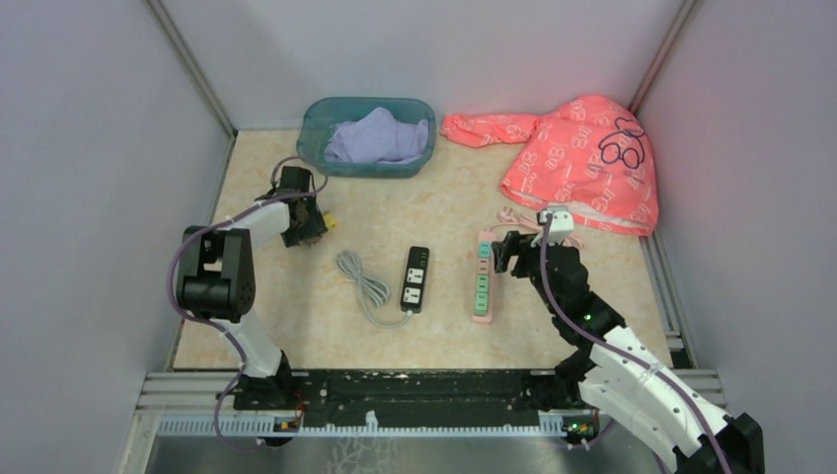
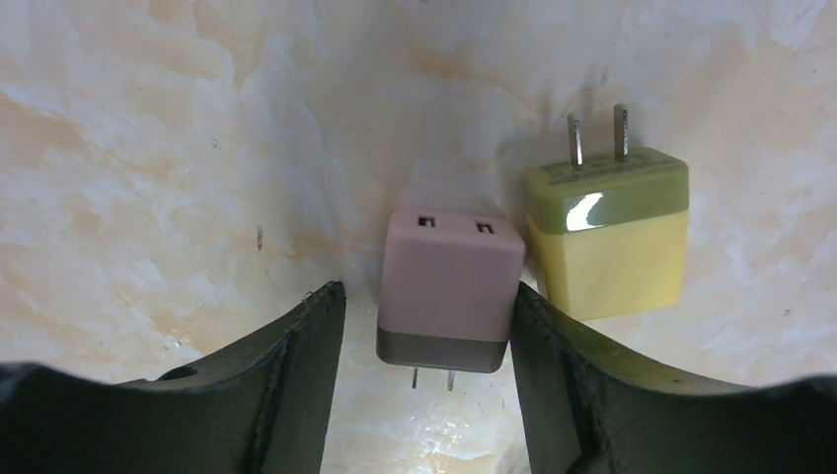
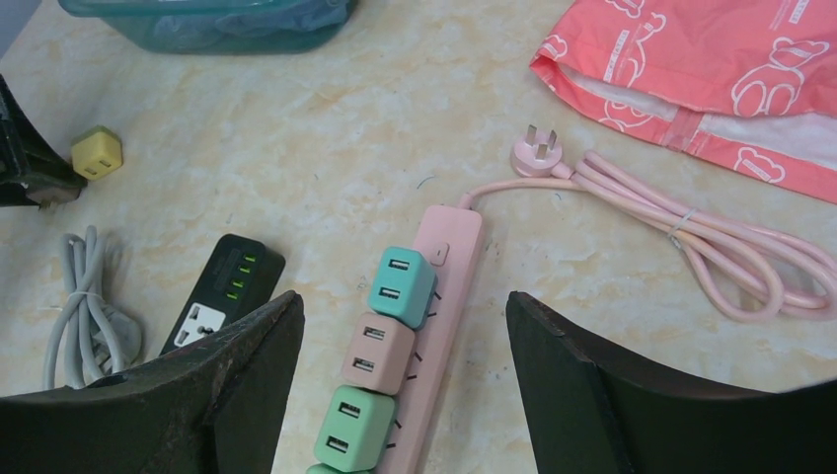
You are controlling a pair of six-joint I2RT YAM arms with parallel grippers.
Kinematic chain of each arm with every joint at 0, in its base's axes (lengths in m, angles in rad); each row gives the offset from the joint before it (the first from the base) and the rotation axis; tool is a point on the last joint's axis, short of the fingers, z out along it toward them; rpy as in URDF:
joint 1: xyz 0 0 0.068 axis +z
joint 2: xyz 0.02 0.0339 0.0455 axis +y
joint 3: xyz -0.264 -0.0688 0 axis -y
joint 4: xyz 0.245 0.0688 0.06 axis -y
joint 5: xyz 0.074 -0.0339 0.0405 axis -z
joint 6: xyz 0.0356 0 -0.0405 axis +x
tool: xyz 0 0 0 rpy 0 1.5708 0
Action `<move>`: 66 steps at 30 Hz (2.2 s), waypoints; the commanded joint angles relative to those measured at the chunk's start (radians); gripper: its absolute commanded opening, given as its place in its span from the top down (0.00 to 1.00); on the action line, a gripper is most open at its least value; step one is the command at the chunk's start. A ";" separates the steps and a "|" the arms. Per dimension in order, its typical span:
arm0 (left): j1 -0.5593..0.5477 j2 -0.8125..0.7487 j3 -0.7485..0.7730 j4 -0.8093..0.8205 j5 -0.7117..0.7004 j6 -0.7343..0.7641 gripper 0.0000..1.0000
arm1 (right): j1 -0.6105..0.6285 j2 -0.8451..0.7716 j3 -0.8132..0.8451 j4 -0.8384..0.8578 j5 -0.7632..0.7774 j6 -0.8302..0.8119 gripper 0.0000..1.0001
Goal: Insert the plug
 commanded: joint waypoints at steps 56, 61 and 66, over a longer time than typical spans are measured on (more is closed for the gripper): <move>-0.672 -0.730 -0.527 0.824 0.325 0.428 0.77 | 0.007 0.470 0.713 -0.434 -0.621 0.049 0.30; -0.717 -0.717 -0.573 0.958 0.361 0.527 0.76 | 0.023 0.534 0.778 -0.502 -0.674 0.050 0.30; -0.757 -0.698 -0.603 1.065 0.406 0.609 0.74 | 0.074 0.580 0.818 -0.515 -0.687 0.050 0.30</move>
